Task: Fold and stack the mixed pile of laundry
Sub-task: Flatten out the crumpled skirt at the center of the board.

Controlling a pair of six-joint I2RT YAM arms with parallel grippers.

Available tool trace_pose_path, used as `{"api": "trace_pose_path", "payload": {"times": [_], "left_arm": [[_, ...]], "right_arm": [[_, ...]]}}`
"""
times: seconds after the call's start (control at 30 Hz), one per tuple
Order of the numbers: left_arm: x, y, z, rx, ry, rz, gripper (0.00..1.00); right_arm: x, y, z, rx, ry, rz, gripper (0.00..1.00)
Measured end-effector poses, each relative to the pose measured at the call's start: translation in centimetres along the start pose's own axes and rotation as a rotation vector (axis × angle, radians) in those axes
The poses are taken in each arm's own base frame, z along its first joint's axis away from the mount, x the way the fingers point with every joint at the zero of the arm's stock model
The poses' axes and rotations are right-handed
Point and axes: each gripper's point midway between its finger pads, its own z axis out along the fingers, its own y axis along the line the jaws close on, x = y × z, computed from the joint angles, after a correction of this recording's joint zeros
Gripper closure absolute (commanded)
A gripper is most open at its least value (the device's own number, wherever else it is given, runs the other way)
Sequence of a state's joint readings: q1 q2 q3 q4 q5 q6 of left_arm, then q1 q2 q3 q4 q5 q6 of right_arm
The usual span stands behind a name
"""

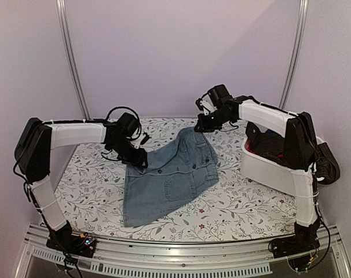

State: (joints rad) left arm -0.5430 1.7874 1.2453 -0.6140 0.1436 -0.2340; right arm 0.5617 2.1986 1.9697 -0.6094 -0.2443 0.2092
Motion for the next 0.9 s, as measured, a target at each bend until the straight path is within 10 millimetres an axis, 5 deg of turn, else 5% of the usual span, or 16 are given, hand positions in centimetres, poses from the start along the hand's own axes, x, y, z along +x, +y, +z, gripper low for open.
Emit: {"api": "trace_pose_path", "payload": {"times": [0.13, 0.33, 0.77, 0.9], "left_arm": [[-0.4, -0.3, 1.6, -0.040, 0.019, 0.074, 0.53], [-1.1, -1.1, 3.1, -0.107, 0.026, 0.206, 0.71], [0.2, -0.4, 3.6, -0.188, 0.061, 0.334, 0.67], [1.3, -1.3, 4.0, -0.202, 0.081, 0.407, 0.77]], "right_arm": [[0.3, -0.1, 0.1, 0.003, 0.007, 0.002, 1.00], [0.6, -0.3, 0.2, 0.009, 0.015, 0.004, 1.00], [0.7, -0.4, 0.3, 0.013, 0.020, -0.003, 1.00], [0.9, -0.4, 0.3, 0.014, 0.025, -0.003, 1.00]]}}
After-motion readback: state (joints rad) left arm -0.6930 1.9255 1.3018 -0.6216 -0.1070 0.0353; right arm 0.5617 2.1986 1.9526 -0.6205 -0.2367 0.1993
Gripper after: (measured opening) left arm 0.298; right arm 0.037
